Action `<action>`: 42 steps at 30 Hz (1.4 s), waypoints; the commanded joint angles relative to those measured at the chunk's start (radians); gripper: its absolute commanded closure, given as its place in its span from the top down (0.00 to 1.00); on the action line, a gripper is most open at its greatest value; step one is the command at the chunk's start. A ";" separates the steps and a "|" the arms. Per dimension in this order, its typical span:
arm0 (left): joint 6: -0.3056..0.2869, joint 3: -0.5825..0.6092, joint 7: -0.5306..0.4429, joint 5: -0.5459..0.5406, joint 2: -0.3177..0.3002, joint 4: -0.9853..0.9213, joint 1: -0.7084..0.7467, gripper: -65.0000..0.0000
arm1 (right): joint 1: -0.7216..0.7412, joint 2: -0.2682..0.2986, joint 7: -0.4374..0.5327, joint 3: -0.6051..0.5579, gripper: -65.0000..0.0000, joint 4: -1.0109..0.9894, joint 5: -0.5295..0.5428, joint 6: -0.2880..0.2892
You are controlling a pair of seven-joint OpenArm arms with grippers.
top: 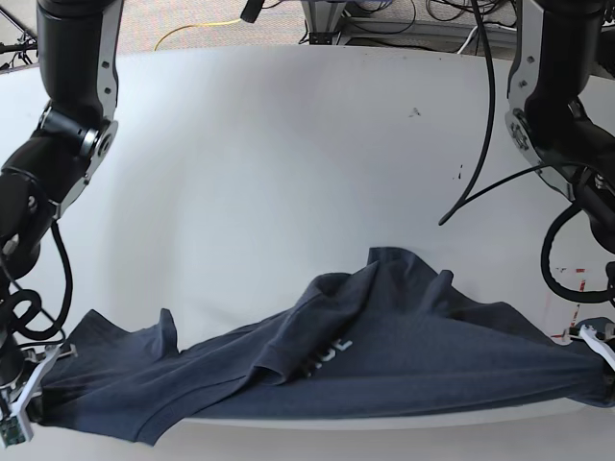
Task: Fold the T-shirt properly
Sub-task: 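Lift the shirt with both grippers, shake it, and lay it down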
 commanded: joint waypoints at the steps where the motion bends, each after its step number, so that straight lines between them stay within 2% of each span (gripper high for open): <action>1: 0.002 -0.005 -0.017 0.020 -0.028 -0.007 -0.079 0.00 | 0.107 0.047 0.012 0.008 0.00 -0.059 -0.025 -0.006; 4: 0.002 -0.003 -0.017 0.020 -0.030 -0.030 -0.122 0.00 | 0.205 0.079 0.012 0.008 0.00 -0.139 -0.023 -0.006; 8: 0.002 -0.003 -0.017 0.019 -0.053 -0.030 -0.108 0.00 | 0.219 0.095 0.012 0.008 0.00 -0.157 -0.022 -0.006; 10: 0.002 -0.003 -0.017 0.017 -0.051 -0.026 -0.080 0.00 | 0.208 0.096 0.012 0.008 0.00 -0.157 -0.022 -0.006; 16: -0.001 -0.011 -0.017 0.014 -0.051 -0.026 0.046 0.00 | 0.045 0.095 0.016 0.063 0.00 -0.120 -0.022 -0.006; 25: -0.005 -0.017 -0.018 0.011 -0.050 -0.024 0.311 0.00 | -0.323 -0.023 0.025 0.209 0.00 0.022 -0.022 -0.006; 29: -0.007 -0.069 -0.018 0.011 -0.050 -0.001 0.463 0.00 | -0.472 -0.079 0.059 0.258 0.00 0.085 -0.022 -0.006; 33: -0.017 -0.111 -0.020 0.011 -0.050 -0.001 0.595 0.00 | -0.578 -0.117 0.067 0.281 0.00 0.095 -0.022 -0.006; 36: -0.072 -0.152 -0.020 0.013 -0.050 -0.001 0.704 0.00 | -0.673 -0.155 0.068 0.332 0.00 0.122 -0.022 -0.006; 39: -0.072 -0.192 -0.021 0.013 -0.041 -0.001 0.787 0.00 | -0.737 -0.198 0.068 0.348 0.00 0.141 -0.022 -0.006; 42: -0.072 -0.209 -0.021 0.016 -0.016 -0.001 0.840 0.00 | -0.792 -0.214 0.068 0.351 0.00 0.142 -0.022 -0.006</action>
